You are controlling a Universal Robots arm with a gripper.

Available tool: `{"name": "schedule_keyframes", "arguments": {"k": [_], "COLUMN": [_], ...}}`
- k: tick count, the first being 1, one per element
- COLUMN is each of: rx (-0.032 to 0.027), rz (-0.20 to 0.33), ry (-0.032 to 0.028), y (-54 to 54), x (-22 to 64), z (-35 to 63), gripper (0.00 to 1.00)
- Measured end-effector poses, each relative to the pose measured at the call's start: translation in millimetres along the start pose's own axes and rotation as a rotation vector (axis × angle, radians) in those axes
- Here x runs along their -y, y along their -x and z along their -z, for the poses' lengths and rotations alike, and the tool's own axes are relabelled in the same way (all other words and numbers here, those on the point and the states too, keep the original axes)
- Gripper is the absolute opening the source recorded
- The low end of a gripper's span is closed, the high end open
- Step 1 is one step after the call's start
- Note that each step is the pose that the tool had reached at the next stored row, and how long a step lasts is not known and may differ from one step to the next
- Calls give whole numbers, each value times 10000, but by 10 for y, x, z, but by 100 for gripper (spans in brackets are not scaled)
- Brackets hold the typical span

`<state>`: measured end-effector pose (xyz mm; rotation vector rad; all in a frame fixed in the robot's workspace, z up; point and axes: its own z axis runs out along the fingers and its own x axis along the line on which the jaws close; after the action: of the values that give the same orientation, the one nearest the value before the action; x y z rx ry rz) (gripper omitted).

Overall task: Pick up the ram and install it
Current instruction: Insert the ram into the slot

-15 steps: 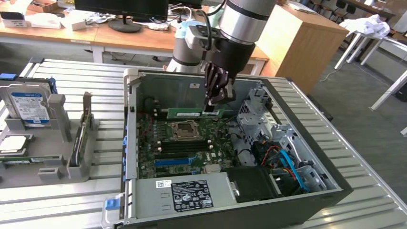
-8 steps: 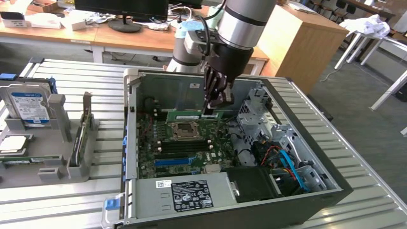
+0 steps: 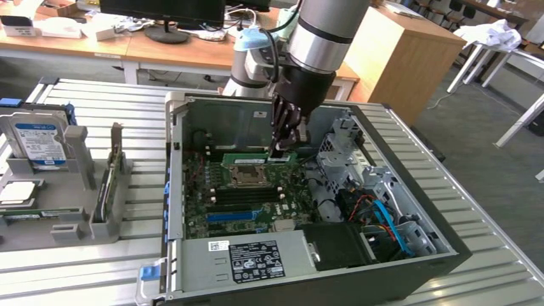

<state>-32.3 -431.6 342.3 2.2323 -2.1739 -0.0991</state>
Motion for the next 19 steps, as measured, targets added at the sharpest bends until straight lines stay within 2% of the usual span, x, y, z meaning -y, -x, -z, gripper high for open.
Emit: {"name": "schedule_keyframes", "arguments": {"k": [19], "rx": [-1], "rz": [0], "ry": [0], "y": [-8], "x": [17], "z": [-275], "gripper": [12]}}
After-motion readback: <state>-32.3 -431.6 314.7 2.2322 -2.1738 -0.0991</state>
